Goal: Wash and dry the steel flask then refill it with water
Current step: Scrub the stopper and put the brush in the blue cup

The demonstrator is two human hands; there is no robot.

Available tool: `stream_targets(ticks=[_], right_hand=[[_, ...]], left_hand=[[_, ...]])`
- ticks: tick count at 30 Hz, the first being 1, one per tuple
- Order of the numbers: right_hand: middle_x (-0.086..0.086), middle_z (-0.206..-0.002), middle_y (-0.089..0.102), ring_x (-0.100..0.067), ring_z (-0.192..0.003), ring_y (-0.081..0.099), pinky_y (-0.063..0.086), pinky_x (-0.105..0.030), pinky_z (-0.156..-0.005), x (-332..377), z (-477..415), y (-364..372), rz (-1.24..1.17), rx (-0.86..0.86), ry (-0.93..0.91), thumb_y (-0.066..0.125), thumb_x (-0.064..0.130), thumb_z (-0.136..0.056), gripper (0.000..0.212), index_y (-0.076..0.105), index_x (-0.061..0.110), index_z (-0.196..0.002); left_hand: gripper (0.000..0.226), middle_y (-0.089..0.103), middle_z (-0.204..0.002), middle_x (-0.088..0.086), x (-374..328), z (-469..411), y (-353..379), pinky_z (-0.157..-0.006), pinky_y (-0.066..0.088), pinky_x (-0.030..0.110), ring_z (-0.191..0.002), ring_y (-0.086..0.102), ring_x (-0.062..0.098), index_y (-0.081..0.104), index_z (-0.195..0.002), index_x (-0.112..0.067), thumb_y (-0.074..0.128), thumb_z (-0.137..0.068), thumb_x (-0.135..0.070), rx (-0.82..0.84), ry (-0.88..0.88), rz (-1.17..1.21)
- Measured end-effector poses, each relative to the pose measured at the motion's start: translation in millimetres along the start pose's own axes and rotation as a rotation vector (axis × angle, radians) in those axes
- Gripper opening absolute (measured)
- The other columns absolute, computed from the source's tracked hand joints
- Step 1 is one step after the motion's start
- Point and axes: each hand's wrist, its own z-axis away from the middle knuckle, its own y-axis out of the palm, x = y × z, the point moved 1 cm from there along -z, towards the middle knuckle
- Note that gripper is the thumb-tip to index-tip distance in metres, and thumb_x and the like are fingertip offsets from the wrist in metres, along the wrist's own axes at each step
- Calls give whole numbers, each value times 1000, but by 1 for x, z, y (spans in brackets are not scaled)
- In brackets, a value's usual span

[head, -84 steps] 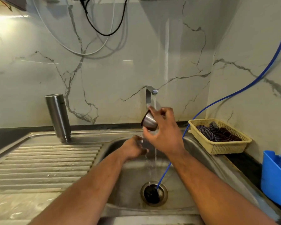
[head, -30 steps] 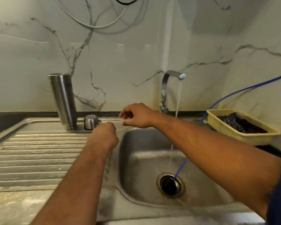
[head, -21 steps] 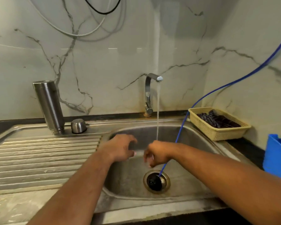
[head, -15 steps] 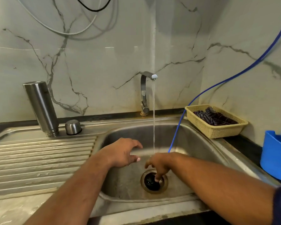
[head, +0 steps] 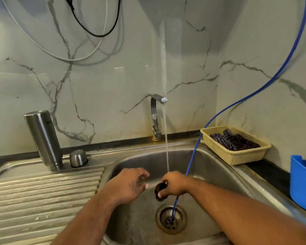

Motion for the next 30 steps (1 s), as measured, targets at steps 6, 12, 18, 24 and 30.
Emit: stream_targets(ticks=[6,12,18,24,30], right_hand=[[0,-113,68,-16,-94,66,61,-32,-77,-22,0,-20,-365,-258,158,86,42,-74,51,65,24,-117],[3,-119,65,-17,-109,62,51,-34,-97,-25,-14,-16,-442,-213,178,84,39,-76,52,60,27,-121],[2,-126,63,-18,-117,60,52,-33,-101,-39,-26,-17,-500,-219,174,87,25,-73,64,53,29,-127],[2,-137,59,-20,-124,59,53,-31,-102,-41,-34,-12,-582,-256,140,86,14,-72,82,48,29,-143],[2,-136,61,-18,-124,59,53,-32,-102,-42,-34,-14,-593,-291,130,86,14,-74,74,54,29,-138]], left_hand=[[36,63,-118,-9,14,-28,-1,-75,45,5,-108,63,9,60,-132,-21,59,-99,-9,-91,-70,93],[50,60,-132,1,10,-100,-15,-91,45,13,-121,59,15,53,-140,-19,52,-96,6,-156,-108,126],[82,34,-163,7,-18,-155,-14,-122,31,39,-148,36,27,20,-162,-21,48,-92,13,-183,-135,171],[89,40,-158,10,-39,-171,1,-90,40,19,-132,53,27,9,-163,-25,45,-92,15,-247,-127,233],[95,39,-159,9,-46,-164,4,-107,45,31,-130,55,26,5,-161,-38,48,-93,14,-292,-83,172]])
